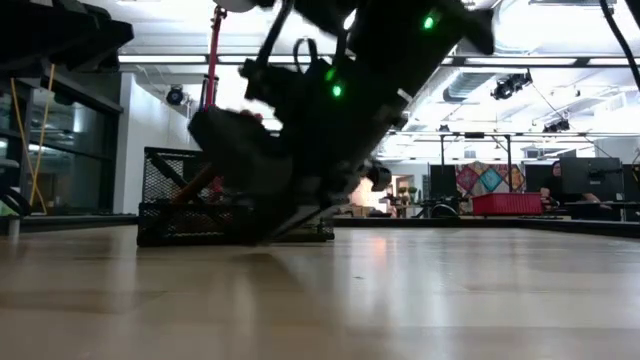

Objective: Pick and place office supplies into organizer
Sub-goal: Put the pink binder clip into the desk organizer

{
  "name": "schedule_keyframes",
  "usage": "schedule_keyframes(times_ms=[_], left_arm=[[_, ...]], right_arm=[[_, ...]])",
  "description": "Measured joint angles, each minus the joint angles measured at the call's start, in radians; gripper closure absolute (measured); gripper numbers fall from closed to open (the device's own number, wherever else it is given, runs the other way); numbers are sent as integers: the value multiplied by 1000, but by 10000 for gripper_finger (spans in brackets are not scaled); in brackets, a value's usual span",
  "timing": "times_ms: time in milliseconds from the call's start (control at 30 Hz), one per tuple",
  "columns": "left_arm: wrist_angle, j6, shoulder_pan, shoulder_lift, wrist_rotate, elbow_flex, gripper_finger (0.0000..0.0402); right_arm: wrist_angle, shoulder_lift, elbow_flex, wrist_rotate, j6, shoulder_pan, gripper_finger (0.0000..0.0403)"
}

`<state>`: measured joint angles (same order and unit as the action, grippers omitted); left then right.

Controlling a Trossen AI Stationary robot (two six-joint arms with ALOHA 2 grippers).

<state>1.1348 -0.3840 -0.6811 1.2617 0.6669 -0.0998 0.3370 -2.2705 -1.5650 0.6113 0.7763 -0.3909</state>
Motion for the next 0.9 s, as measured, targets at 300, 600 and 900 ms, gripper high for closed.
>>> schedule_keyframes(times_ms=[300,600,900], left_arm=[[98,-57,0,-7,13,0,250],[121,-56,0,-13,-47,0,250],[99,-56,0,-13,-91,0,250]], right_arm=[[-143,15,-3,15,-180,31,402],[-219,16,-4,-26,-306,119,402],[-328,17,-5,-80,-378,162,403]])
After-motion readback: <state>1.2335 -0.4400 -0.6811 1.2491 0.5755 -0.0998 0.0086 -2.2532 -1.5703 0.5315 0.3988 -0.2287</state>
